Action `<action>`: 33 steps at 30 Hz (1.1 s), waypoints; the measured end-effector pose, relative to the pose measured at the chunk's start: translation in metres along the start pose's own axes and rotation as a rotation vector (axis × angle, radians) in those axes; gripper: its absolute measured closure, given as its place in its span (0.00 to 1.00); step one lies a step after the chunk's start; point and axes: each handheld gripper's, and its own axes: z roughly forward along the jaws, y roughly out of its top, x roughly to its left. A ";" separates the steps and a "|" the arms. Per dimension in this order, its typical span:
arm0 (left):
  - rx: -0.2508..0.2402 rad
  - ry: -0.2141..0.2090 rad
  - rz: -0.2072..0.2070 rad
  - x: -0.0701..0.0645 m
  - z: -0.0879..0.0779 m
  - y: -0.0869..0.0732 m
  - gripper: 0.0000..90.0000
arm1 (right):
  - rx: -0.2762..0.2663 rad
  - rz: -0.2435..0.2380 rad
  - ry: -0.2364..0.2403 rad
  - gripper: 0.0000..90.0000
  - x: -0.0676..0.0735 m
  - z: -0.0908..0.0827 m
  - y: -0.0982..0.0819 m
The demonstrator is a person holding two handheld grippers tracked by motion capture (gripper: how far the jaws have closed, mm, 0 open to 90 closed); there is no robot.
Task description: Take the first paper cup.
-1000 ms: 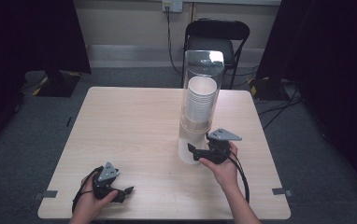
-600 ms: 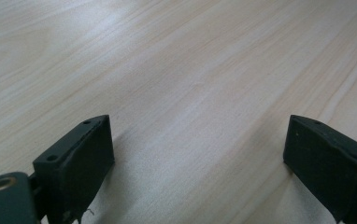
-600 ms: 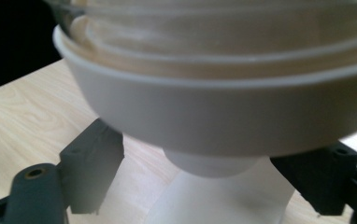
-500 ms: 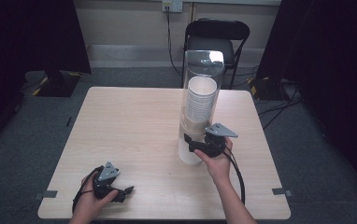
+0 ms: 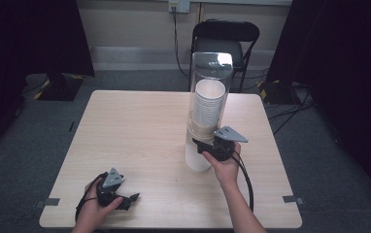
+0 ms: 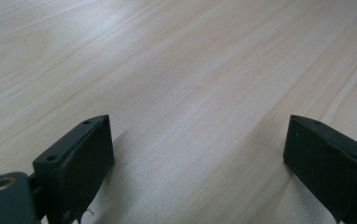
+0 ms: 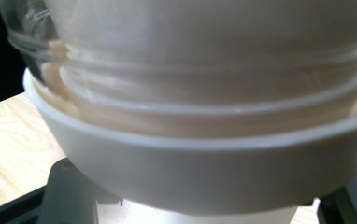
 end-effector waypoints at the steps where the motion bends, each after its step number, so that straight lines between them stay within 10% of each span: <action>1: -0.001 0.000 -0.001 0.000 0.000 0.000 0.09 | -0.006 -0.002 0.009 0.36 -0.001 0.000 0.000; 33: 0.000 0.001 0.000 0.000 0.000 0.000 0.09 | -0.042 -0.064 -0.029 0.39 0.001 0.003 -0.012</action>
